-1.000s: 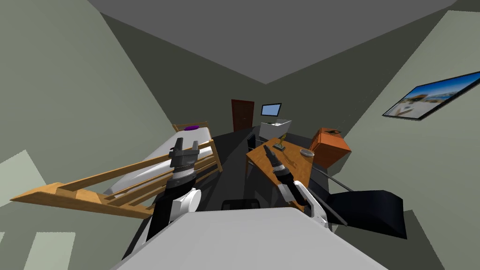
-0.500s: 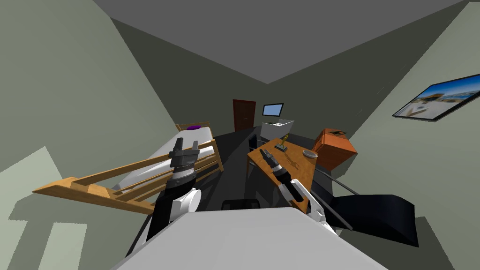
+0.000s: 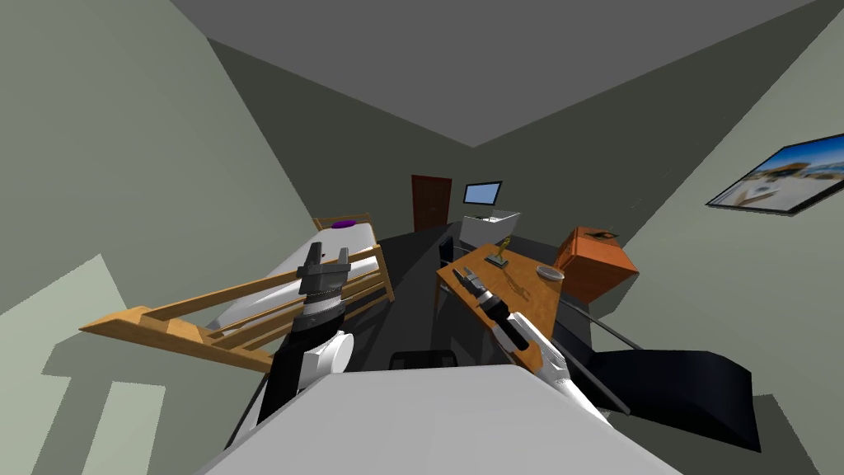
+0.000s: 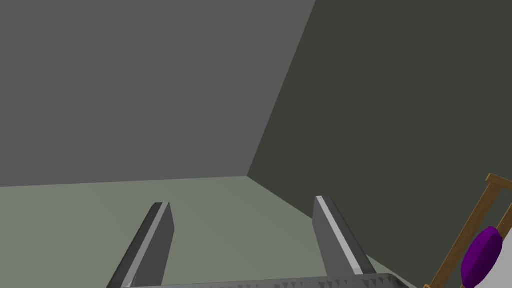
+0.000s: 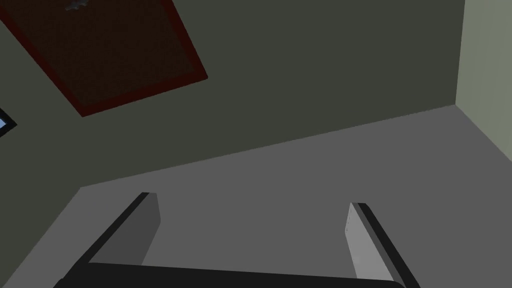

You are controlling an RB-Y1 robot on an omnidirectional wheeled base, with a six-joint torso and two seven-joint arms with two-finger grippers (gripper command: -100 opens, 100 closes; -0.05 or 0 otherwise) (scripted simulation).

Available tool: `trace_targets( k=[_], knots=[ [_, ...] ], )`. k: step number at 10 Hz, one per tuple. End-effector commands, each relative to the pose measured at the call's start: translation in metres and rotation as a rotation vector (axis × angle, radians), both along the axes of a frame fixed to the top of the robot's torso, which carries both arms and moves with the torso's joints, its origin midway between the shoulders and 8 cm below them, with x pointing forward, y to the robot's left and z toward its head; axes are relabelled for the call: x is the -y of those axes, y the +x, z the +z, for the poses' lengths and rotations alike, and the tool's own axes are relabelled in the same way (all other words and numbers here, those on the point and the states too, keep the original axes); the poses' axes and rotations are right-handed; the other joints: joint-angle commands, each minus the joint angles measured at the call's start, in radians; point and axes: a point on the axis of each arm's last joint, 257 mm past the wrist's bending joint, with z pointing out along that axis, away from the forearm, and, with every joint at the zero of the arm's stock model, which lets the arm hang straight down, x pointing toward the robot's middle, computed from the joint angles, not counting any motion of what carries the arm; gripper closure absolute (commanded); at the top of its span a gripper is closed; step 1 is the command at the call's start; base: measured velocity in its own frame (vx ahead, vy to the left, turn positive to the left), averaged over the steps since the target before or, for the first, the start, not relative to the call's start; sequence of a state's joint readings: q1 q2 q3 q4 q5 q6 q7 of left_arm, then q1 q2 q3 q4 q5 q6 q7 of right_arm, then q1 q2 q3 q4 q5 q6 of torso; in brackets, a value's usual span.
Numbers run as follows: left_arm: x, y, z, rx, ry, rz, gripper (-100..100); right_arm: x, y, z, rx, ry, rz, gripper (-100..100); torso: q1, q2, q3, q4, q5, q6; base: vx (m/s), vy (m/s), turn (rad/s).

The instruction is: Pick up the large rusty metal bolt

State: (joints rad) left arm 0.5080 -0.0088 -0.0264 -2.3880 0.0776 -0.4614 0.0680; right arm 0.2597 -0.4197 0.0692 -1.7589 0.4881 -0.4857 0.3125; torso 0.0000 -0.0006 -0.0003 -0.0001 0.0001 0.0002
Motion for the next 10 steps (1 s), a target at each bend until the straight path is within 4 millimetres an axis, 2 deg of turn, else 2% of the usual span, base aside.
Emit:
trace_targets(
  k=[1,4,6,7,10],
  knots=[
    [0.000,0.000,0.000,0.000,0.000,0.000,0,0.004,0.003,-0.020,-0.025,-0.056,-0.007,-100,0.000,0.000,0.000,0.000,0.000,0.000,0.003,0.000,0.037],
    [0.000,0.000,0.000,0.000,0.000,0.000,0,0.014,0.011,-0.057,-0.053,-0.245,-0.005,-100,-0.001,0.001,0.000,0.000,0.000,0.000,0.002,-0.003,0.050],
    [0.000,0.000,0.000,0.000,0.000,0.000,0,0.017,0.010,-0.064,-0.068,-0.253,-0.009,-100,-0.001,0.001,0.000,0.000,0.000,0.000,-0.005,-0.008,0.012],
    [0.000,0.000,0.000,0.000,0.000,0.000,0,0.023,0.013,-0.079,-0.074,-0.349,-0.005,-100,-0.001,0.001,0.001,0.000,0.000,0.000,0.003,0.002,0.017],
    [0.000,0.000,0.000,0.000,0.000,0.000,0,0.037,0.014,-0.106,-0.108,-0.447,-0.008,-100,-0.001,0.000,0.000,0.000,0.000,0.000,0.000,-0.005,0.038]
  ],
)
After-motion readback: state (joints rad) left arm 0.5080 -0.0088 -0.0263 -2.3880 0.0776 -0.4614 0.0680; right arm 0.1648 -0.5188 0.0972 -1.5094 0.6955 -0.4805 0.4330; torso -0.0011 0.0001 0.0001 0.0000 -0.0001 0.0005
